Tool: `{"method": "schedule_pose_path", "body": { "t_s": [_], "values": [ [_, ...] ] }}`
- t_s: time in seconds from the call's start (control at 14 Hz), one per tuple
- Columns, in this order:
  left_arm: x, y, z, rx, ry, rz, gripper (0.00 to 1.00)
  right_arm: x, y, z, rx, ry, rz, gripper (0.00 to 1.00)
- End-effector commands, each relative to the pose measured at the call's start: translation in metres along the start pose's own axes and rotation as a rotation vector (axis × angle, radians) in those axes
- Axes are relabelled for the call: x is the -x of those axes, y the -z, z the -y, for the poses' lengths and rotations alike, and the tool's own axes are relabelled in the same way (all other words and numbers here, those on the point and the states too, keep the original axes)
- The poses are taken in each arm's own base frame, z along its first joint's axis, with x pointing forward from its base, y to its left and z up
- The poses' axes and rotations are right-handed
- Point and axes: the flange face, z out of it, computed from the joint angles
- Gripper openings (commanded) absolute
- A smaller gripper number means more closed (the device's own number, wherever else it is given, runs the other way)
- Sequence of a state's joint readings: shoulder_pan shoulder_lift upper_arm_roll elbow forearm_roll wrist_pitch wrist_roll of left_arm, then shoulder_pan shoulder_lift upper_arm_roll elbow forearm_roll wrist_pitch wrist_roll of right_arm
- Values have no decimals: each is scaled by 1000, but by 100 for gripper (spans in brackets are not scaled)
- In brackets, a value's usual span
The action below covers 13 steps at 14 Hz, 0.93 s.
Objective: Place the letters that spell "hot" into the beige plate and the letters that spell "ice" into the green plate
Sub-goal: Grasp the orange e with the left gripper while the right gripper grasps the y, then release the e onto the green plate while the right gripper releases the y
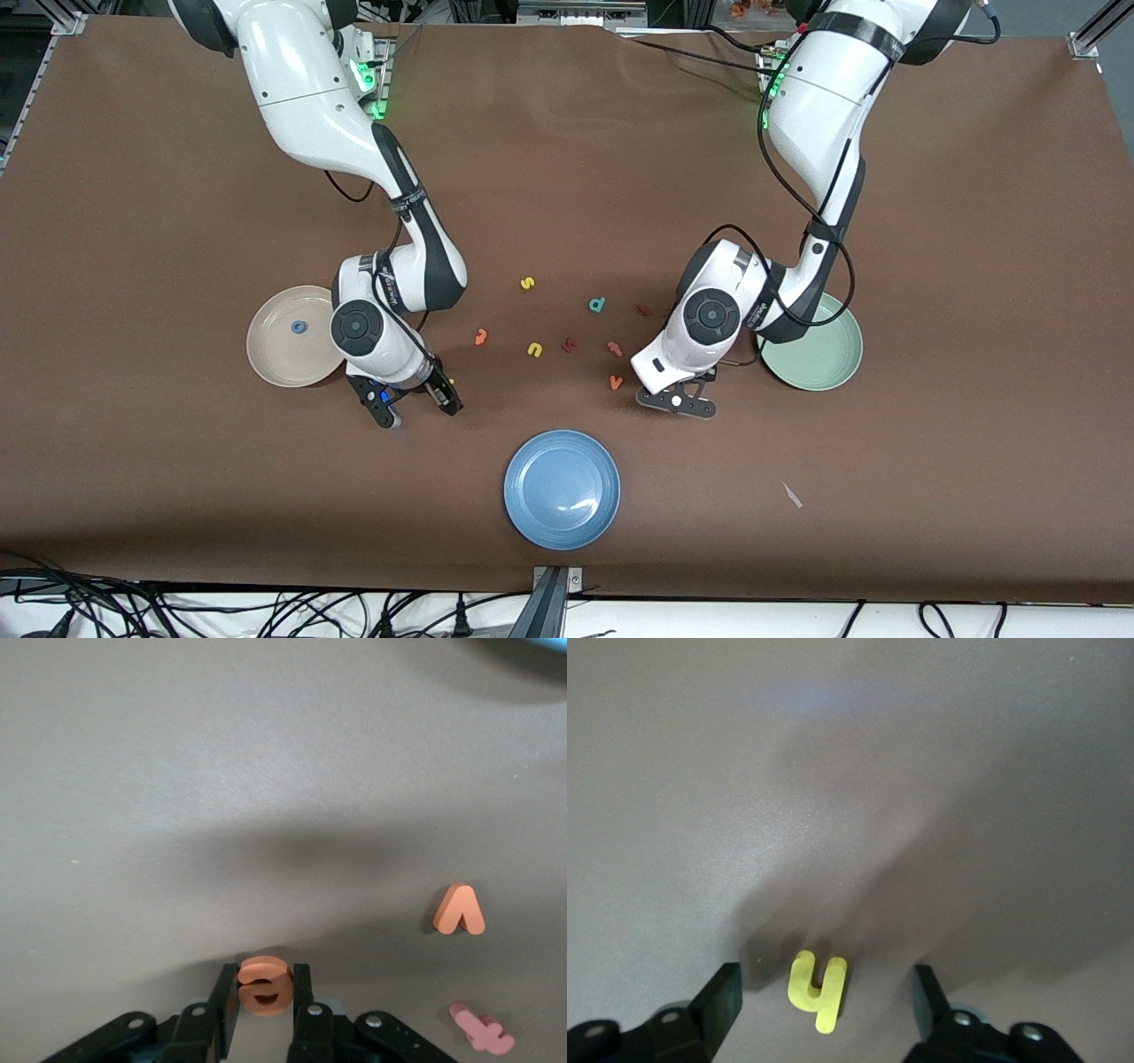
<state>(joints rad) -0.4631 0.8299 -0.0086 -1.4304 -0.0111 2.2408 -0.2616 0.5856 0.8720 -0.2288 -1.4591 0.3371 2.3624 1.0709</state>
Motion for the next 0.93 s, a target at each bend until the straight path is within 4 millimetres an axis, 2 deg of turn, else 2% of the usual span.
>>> {"method": "schedule_pose_path", "body": {
  "t_s": [0.0, 0.14, 0.29, 0.43, 0.64, 0.79, 0.86],
  "values": [
    [0, 36, 24, -9, 20, 32, 2, -2, -2, 6, -11, -14, -7, 56],
    [3, 49, 42, -18, -16, 88, 2, -1, -3, 7, -14, -22, -1, 44],
    [10, 58, 60, -28, -12, 158, 2, 1, -7, 6, -10, -22, 1, 41],
    [22, 53, 70, -40, -5, 202, 2, 1, -7, 6, -10, -23, 3, 36],
    [44, 51, 95, -141, -44, 228, 1, 3, -13, 5, -7, -23, 5, 28],
    [53, 49, 122, -171, -57, 239, 1, 5, -13, 6, -7, -21, 9, 20],
    [57, 45, 138, -159, -96, 238, 1, 5, -13, 6, -7, -16, 9, 11]
  ]
}}
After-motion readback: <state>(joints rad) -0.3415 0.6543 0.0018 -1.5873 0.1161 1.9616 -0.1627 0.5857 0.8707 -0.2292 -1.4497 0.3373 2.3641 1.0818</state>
